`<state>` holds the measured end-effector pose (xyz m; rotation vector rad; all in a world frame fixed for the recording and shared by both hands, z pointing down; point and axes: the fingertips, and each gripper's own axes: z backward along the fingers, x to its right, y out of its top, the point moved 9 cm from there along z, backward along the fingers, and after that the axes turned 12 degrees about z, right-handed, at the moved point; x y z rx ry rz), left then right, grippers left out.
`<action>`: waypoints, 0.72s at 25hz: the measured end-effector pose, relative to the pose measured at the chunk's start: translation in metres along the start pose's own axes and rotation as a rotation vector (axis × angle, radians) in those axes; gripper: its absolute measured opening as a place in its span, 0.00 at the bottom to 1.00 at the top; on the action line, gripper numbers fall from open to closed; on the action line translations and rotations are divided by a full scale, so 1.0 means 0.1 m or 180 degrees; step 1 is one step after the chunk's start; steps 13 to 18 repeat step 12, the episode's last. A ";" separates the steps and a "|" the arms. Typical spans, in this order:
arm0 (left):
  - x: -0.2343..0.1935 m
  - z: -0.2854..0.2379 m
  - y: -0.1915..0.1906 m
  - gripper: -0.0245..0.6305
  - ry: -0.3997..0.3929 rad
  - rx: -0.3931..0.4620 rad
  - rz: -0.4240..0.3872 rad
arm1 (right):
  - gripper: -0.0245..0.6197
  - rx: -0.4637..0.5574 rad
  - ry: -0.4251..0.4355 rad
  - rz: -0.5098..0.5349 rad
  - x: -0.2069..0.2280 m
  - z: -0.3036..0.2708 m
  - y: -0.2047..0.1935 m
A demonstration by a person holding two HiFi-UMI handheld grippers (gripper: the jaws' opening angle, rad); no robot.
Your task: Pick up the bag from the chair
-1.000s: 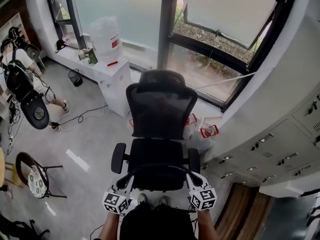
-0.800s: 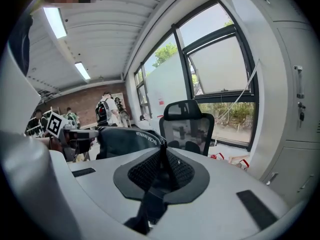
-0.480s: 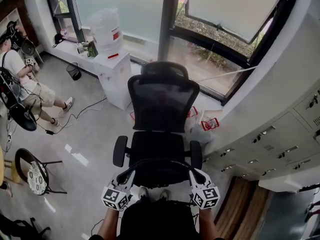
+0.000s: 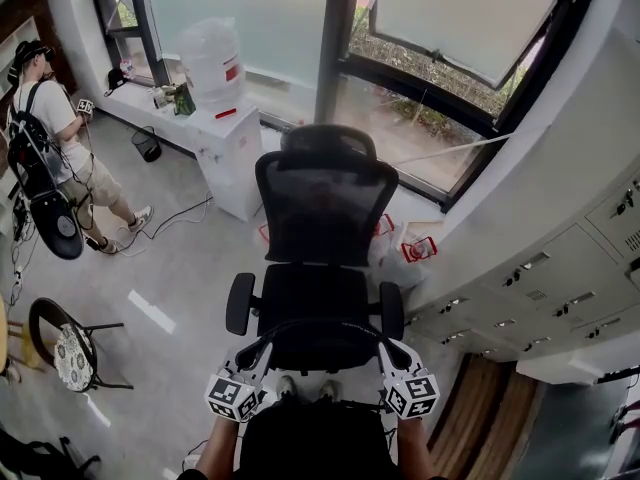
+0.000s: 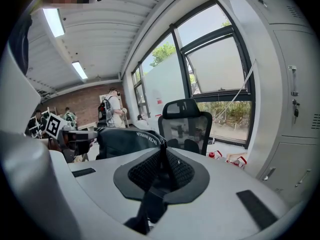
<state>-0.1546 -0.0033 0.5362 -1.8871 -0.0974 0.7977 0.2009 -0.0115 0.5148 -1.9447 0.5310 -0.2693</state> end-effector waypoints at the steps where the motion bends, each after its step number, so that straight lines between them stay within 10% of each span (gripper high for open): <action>1: 0.00 0.00 0.00 0.11 -0.0004 -0.0001 -0.0003 | 0.08 0.0000 -0.0001 0.0002 0.00 0.00 0.00; 18: 0.02 0.00 0.01 0.11 -0.0006 0.0034 -0.0014 | 0.08 0.0019 0.0012 0.0026 0.01 0.01 0.01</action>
